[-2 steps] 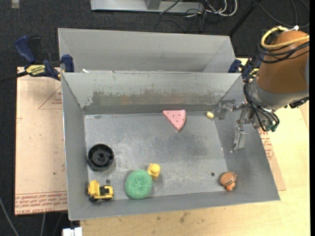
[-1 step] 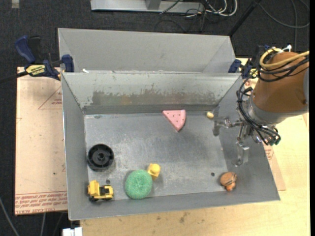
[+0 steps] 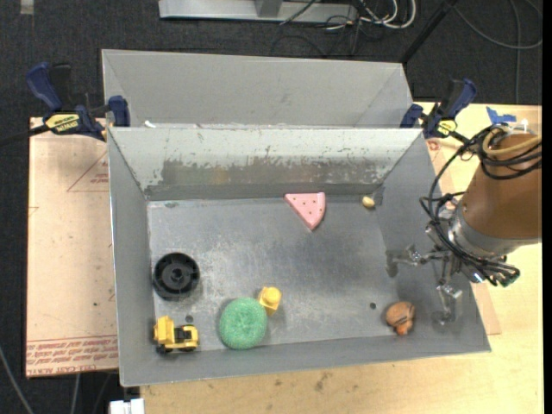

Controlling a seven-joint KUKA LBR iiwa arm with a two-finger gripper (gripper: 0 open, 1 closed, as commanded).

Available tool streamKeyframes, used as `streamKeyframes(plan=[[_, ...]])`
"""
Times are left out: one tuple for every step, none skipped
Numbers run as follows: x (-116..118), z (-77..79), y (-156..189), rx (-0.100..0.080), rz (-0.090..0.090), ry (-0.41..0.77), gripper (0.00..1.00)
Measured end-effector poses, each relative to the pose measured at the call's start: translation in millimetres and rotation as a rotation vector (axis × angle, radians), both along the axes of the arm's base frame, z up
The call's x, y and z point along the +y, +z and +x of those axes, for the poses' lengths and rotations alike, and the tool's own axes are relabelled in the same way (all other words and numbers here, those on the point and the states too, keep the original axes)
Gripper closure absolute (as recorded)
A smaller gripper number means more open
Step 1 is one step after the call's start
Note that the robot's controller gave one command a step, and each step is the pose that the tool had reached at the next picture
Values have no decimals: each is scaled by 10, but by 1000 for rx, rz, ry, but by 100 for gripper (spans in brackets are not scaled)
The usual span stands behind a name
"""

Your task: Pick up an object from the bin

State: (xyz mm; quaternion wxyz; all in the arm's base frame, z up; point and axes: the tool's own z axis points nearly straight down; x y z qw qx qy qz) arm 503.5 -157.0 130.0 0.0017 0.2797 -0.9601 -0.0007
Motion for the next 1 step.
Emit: streamKeyframes(plan=[[104,-77,-163,-5,1,113,0]])
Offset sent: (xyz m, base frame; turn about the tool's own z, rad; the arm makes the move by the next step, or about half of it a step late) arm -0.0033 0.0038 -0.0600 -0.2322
